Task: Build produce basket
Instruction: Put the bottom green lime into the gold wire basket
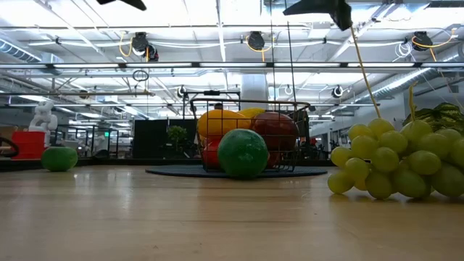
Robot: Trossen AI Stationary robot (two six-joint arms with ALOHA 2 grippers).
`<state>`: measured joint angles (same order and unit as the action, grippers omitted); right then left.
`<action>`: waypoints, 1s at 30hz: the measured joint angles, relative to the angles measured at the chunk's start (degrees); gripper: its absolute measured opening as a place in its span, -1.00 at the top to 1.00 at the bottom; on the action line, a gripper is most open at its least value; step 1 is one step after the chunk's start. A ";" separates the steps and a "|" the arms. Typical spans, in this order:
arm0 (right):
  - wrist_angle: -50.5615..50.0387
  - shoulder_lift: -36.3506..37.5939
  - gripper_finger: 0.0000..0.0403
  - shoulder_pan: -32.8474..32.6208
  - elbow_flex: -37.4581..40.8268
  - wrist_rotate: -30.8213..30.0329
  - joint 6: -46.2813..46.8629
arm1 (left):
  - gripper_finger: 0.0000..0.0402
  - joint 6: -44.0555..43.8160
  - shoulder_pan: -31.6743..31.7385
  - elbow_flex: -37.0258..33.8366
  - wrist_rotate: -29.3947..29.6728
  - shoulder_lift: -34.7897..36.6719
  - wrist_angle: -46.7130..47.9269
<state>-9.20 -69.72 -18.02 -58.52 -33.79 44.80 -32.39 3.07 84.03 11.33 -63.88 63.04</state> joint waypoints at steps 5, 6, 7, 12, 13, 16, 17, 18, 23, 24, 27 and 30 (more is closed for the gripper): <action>6.37 -6.89 -0.12 -1.57 0.00 -0.06 1.55 | -0.17 -7.46 -9.62 -6.11 4.05 3.52 -0.49; 6.67 -8.15 -0.16 -1.73 0.00 -0.05 2.42 | -0.17 -8.96 -11.47 -7.22 4.50 3.80 -0.60; 7.02 -9.25 -0.21 -1.86 0.00 0.17 2.99 | -0.17 -10.46 -13.33 -8.30 4.86 4.11 -1.26; 7.88 -13.66 -0.42 -2.86 0.00 0.71 0.48 | -0.17 -15.20 -22.32 -13.05 7.49 4.69 -8.07; 8.29 -14.47 -0.44 -3.13 0.00 0.71 -1.93 | -0.17 -15.47 -23.89 -13.94 8.43 4.65 -9.61; 9.14 -16.59 -0.48 -3.54 0.00 0.75 -7.66 | -0.17 -16.60 -27.41 -16.67 11.15 4.66 -14.86; 9.16 -17.21 -0.49 -3.54 0.00 0.84 -8.13 | -0.17 -16.94 -28.18 -17.55 11.86 4.66 -16.60; 9.32 -17.99 -0.49 -3.52 0.00 0.83 -8.06 | -0.17 -17.36 -28.78 -18.43 12.48 4.66 -17.91; 8.98 -21.35 -0.60 -3.28 0.00 1.05 -5.05 | -0.17 -20.34 -30.64 -20.73 13.38 4.64 -20.61; 9.28 -22.12 -0.64 -3.12 0.00 1.37 -4.37 | -0.17 -20.82 -30.94 -20.91 13.38 4.64 -20.66; 10.73 -24.59 -0.79 -2.75 0.00 3.51 -3.86 | -0.17 -20.74 -31.57 -21.01 13.89 4.64 -20.85; 12.98 -26.97 -0.93 -2.64 0.00 3.92 -4.33 | -0.17 -19.69 -31.74 -21.01 14.62 4.64 -20.89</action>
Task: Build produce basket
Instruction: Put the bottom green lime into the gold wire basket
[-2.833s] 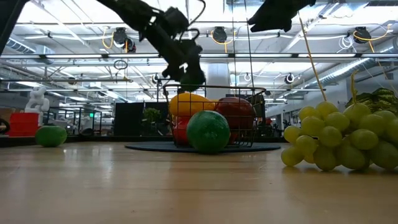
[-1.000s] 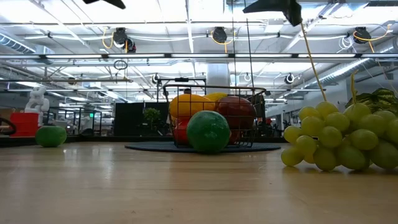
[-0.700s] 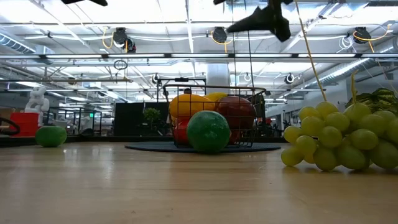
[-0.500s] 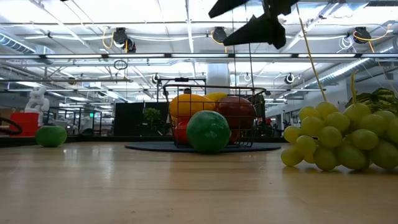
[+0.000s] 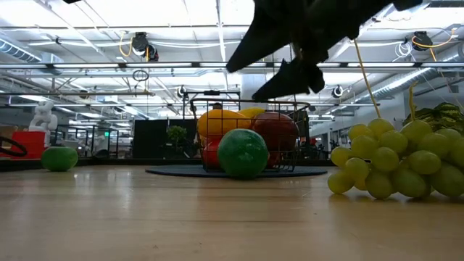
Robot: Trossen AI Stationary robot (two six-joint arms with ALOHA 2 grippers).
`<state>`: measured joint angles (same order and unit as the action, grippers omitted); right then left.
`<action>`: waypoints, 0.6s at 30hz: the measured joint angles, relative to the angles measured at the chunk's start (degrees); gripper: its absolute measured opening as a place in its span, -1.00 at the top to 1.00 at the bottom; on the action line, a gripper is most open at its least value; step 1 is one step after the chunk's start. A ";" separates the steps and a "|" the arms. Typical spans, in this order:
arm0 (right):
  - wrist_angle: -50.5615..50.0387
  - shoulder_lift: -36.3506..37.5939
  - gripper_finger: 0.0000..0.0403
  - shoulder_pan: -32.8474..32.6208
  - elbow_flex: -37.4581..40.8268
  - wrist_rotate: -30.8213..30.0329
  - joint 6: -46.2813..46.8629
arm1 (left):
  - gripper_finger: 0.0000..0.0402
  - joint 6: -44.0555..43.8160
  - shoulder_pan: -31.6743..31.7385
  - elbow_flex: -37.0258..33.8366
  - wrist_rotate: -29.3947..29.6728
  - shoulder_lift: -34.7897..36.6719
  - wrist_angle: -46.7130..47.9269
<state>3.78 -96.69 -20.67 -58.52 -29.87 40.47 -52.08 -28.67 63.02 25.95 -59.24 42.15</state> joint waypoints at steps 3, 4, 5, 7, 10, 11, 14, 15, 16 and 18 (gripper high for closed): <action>0.20 -1.81 -0.97 0.40 0.00 -1.31 1.82 | -0.17 0.98 0.02 0.00 0.11 0.00 0.02; -0.13 -2.30 -0.97 0.46 0.00 -2.48 2.54 | -0.17 1.03 0.02 0.00 0.13 0.00 0.00; -0.30 -2.84 -0.96 0.58 0.02 -3.77 3.23 | -0.17 0.98 0.02 0.00 0.12 0.00 0.04; 0.00 -4.05 -0.96 1.16 0.02 -4.54 4.76 | -0.17 0.54 0.02 0.00 0.09 0.00 0.00; 0.52 -5.92 -0.97 2.09 0.02 -3.37 6.76 | -0.17 -0.16 0.02 0.00 -0.05 0.00 0.02; 1.06 -6.55 -0.97 2.29 0.01 -3.23 6.77 | -0.17 -0.26 0.02 0.00 -0.19 0.00 0.00; 1.82 -7.93 -0.97 2.80 0.02 -3.26 6.71 | -0.17 -0.59 0.00 0.00 -0.28 0.00 0.00; 1.80 -8.29 -0.96 3.03 0.02 -3.32 6.82 | -0.17 -0.61 0.00 0.00 -0.29 0.00 0.01; 1.46 -8.38 -0.96 3.20 0.02 -3.32 6.82 | -0.17 -0.62 0.01 0.00 -0.32 0.00 0.02; 1.12 -8.35 -0.96 3.73 0.02 -3.32 6.73 | -0.17 -0.65 0.00 0.00 -0.34 0.00 0.02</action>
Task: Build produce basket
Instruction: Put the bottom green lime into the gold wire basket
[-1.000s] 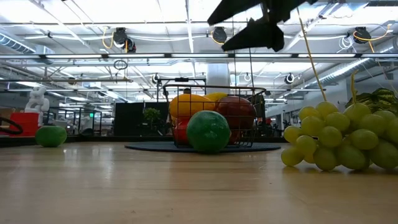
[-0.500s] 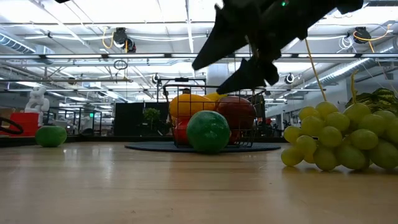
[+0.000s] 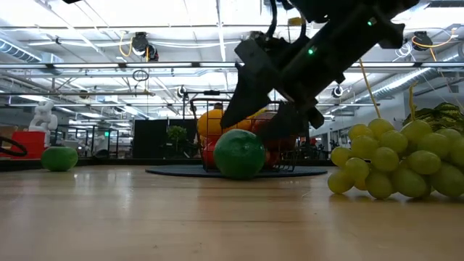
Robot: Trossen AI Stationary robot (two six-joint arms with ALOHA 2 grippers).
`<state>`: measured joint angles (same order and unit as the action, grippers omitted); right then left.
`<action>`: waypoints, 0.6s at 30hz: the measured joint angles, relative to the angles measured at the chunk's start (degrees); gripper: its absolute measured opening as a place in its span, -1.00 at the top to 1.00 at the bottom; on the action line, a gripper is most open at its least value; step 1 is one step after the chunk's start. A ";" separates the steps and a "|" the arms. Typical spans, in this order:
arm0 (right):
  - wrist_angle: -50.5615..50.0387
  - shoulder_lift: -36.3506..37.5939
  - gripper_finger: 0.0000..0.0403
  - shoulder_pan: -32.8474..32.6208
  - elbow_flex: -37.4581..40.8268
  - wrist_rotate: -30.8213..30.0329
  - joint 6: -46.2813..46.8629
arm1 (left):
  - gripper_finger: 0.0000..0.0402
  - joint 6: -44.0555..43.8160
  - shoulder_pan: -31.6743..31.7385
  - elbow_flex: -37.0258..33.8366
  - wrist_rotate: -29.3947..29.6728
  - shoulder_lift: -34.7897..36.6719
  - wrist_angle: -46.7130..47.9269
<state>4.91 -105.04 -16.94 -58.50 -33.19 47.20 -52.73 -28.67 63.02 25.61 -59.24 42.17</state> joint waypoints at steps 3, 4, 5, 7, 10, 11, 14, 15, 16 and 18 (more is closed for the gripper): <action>-0.72 0.07 -0.96 0.98 0.00 0.04 -0.50 | -0.17 0.00 0.02 0.00 -0.07 0.00 0.00; -0.81 0.03 -0.96 1.29 0.00 0.17 -0.78 | -0.17 0.01 0.02 0.00 -0.07 0.00 0.00; -0.73 0.03 -0.96 1.59 0.00 0.38 -1.04 | -0.17 0.01 0.02 0.00 -0.05 0.00 -0.02; -0.51 0.08 -0.95 2.25 0.00 1.92 -1.25 | -0.17 0.03 0.02 0.00 -0.07 0.00 0.00; -0.70 0.05 -0.95 3.24 0.00 5.78 -1.38 | -0.17 0.09 0.13 0.00 -0.07 0.00 0.00; -0.72 0.05 -0.95 3.52 0.00 6.68 -1.38 | -0.17 0.11 0.13 0.00 -0.07 0.00 0.00; -1.46 0.05 -0.95 4.15 0.00 7.96 -1.27 | -0.17 0.13 0.13 0.00 -0.04 0.00 0.00; -1.97 0.05 -0.95 4.25 0.00 7.97 -0.84 | -0.17 0.13 0.13 0.00 -0.04 0.00 0.00; -2.44 0.05 -0.95 4.44 0.00 7.98 -0.04 | -0.17 0.17 0.13 0.00 -0.04 0.00 0.00; -3.55 0.05 -0.95 4.72 0.00 8.00 1.84 | -0.17 0.21 0.13 -0.01 0.08 0.00 0.00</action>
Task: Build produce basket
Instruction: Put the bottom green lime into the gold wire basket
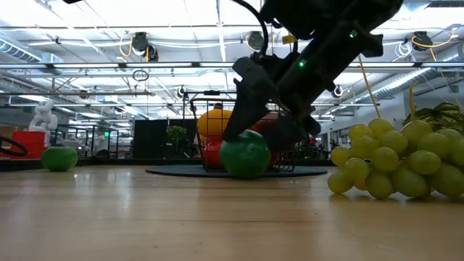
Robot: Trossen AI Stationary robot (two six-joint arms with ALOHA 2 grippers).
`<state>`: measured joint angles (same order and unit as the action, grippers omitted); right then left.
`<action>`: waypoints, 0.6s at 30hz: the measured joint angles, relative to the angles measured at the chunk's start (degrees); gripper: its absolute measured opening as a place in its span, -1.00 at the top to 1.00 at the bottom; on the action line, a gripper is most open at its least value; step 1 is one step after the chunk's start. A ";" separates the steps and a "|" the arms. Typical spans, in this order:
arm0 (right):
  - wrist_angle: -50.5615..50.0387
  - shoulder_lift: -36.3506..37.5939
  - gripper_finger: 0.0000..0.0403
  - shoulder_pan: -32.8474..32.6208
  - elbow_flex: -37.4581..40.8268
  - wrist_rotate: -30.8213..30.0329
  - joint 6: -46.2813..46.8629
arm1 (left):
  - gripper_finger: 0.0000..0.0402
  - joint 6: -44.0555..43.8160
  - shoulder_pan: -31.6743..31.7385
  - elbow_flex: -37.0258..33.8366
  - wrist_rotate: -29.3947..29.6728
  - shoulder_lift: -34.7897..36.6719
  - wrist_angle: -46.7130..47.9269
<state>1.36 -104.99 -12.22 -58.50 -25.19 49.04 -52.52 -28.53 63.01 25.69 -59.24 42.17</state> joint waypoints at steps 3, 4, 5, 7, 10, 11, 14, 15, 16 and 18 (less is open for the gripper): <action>-0.90 0.00 -0.90 0.49 0.00 0.92 1.20 | -0.17 0.01 0.00 0.00 0.28 0.00 0.00; -0.89 0.00 -0.87 0.66 0.00 1.68 1.18 | -0.17 0.01 0.00 -0.01 0.33 0.00 0.02; -0.88 0.00 -0.84 0.90 0.00 2.50 1.10 | -0.17 0.01 0.00 0.01 0.33 0.00 0.00; -0.85 0.00 -0.76 1.30 0.00 3.61 1.00 | -0.17 0.04 0.00 -0.01 0.35 0.00 0.00; -0.74 0.00 -0.66 1.72 -0.02 4.59 1.09 | -0.17 0.06 0.00 -0.01 0.35 0.00 0.00; -0.61 0.00 -0.64 1.74 -0.02 4.59 1.15 | -0.17 0.06 0.00 -0.01 0.35 0.00 0.02; 0.62 0.25 -0.63 1.76 -0.02 6.47 1.11 | -0.17 0.06 0.00 -0.01 0.35 0.00 0.02; 1.25 0.35 -0.64 1.76 -0.02 7.41 1.19 | -0.17 0.07 0.00 -0.01 0.37 0.02 0.02; 1.70 0.60 -0.64 1.76 -0.02 8.21 1.30 | -0.17 0.30 0.00 -0.01 0.38 0.00 0.02; 2.21 1.11 -0.65 1.76 -0.02 10.27 1.26 | -0.17 0.76 0.00 -0.01 0.39 0.00 0.04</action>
<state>3.57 -103.88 -10.46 -58.52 -14.92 50.30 -51.77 -28.53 63.00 26.08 -59.24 42.22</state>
